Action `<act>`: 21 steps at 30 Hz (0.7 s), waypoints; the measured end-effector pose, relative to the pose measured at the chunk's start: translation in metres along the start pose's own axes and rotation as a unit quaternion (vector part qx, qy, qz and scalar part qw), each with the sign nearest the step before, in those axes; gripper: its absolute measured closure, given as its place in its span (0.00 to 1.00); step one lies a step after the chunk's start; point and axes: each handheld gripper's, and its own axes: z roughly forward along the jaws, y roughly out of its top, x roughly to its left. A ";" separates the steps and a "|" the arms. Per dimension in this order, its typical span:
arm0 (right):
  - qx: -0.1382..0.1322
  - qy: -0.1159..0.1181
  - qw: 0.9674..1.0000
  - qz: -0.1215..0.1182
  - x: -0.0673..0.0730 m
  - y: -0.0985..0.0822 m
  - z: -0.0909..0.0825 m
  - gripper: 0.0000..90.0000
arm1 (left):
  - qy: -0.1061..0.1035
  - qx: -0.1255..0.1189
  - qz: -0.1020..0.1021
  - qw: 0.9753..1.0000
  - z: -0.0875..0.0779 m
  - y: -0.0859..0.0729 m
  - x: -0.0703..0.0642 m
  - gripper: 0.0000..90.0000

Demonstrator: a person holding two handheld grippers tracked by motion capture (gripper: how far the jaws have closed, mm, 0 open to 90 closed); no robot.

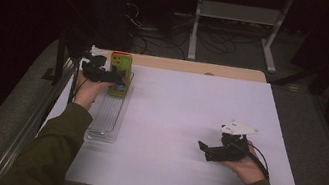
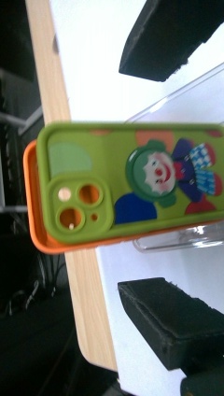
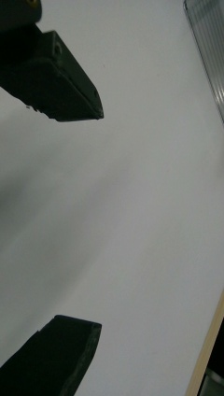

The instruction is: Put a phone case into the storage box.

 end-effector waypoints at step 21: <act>-0.002 0.008 1.000 -0.003 -0.002 -0.003 -0.010 0.00 | -0.199 0.017 0.112 0.973 -0.049 -0.016 -0.036 0.00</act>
